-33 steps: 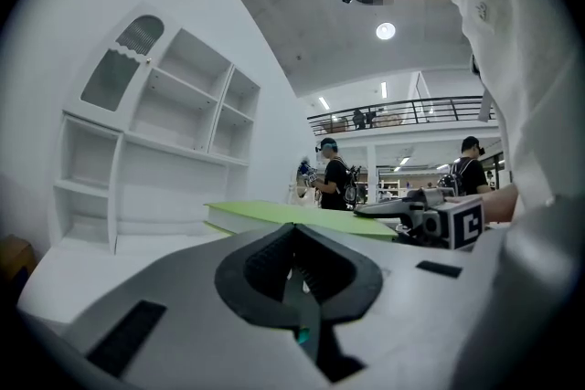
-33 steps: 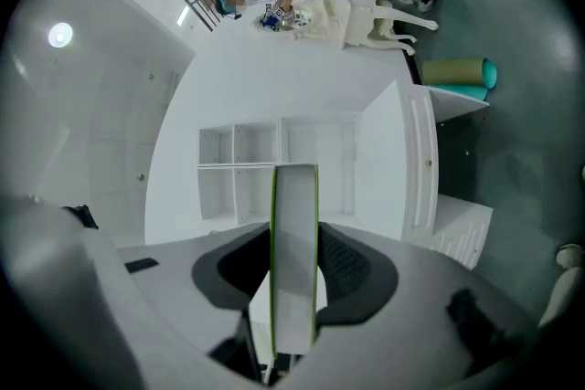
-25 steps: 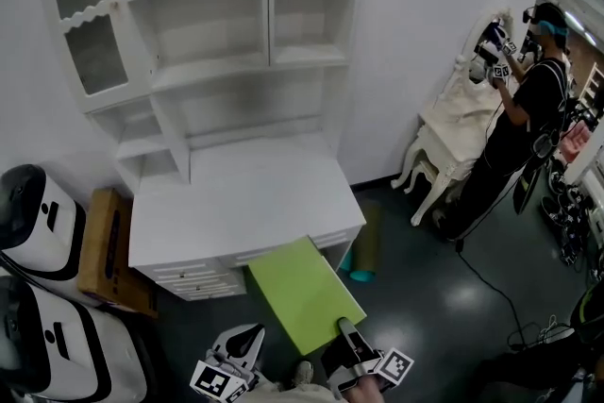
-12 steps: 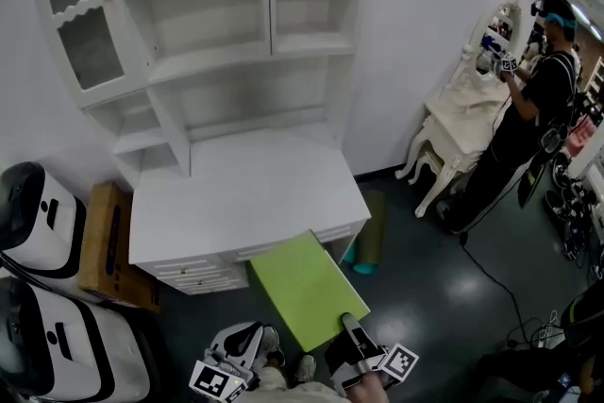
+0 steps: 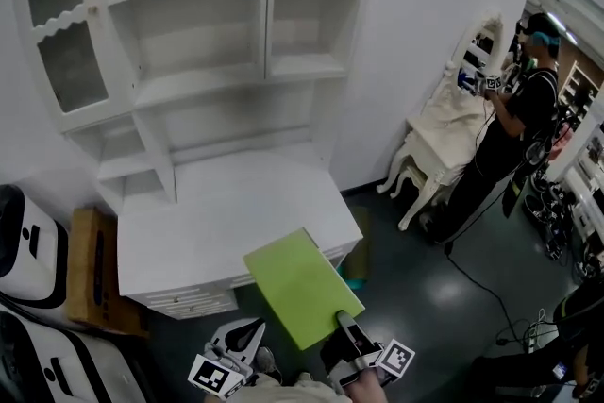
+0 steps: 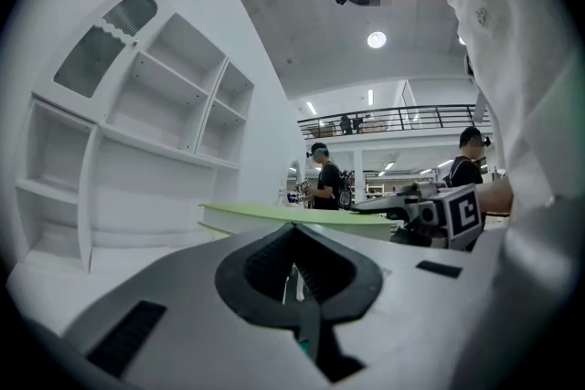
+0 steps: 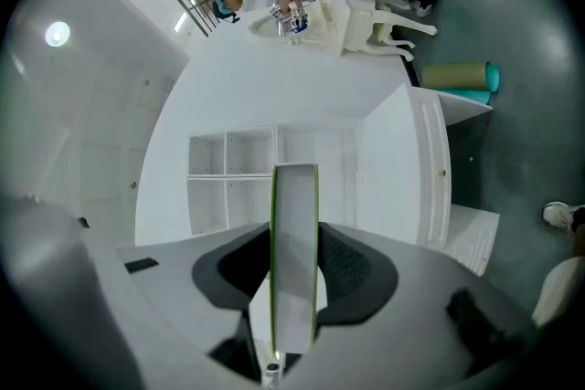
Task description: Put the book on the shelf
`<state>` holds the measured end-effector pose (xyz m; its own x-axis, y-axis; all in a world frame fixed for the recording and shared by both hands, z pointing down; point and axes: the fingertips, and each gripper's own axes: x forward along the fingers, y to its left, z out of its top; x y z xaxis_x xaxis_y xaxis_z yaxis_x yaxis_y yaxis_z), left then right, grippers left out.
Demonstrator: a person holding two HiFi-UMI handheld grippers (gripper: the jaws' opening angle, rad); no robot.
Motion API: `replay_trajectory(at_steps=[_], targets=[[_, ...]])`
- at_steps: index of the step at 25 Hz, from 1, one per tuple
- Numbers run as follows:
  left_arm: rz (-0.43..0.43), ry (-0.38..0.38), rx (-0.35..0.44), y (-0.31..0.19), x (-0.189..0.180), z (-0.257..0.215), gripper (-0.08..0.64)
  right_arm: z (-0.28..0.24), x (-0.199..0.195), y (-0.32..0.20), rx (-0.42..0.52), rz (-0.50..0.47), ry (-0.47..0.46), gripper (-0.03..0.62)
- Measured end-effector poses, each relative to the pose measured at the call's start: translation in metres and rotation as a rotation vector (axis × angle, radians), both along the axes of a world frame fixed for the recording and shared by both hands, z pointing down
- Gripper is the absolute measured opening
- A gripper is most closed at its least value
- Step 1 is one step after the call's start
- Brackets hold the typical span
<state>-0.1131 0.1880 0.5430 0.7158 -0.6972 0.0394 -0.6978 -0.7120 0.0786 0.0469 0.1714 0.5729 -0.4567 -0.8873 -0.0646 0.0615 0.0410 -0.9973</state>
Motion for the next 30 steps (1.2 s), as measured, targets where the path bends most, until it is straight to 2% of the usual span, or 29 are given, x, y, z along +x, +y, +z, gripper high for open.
replay_trajectory(at_steps=[8,14,21,25,30], targets=[[0.049,0.012,-0.01,-0.041,-0.027,0.008,0.009,0.004,-0.031,-0.036,-0.011,0.03,0.01,0.15],[0.064,0.014,-0.048,-0.062,-0.04,0.02,0.009,0.011,-0.039,-0.046,-0.034,0.056,0.017,0.15],[0.084,0.014,-0.068,-0.086,-0.027,0.032,0.009,0.017,-0.027,-0.065,-0.051,0.074,0.02,0.15],[0.062,-0.006,-0.05,-0.109,-0.02,0.03,0.009,0.022,-0.022,-0.09,-0.045,0.059,0.002,0.15],[0.026,-0.018,-0.066,-0.136,-0.009,0.026,0.009,0.017,-0.014,-0.132,-0.022,0.016,-0.009,0.15]])
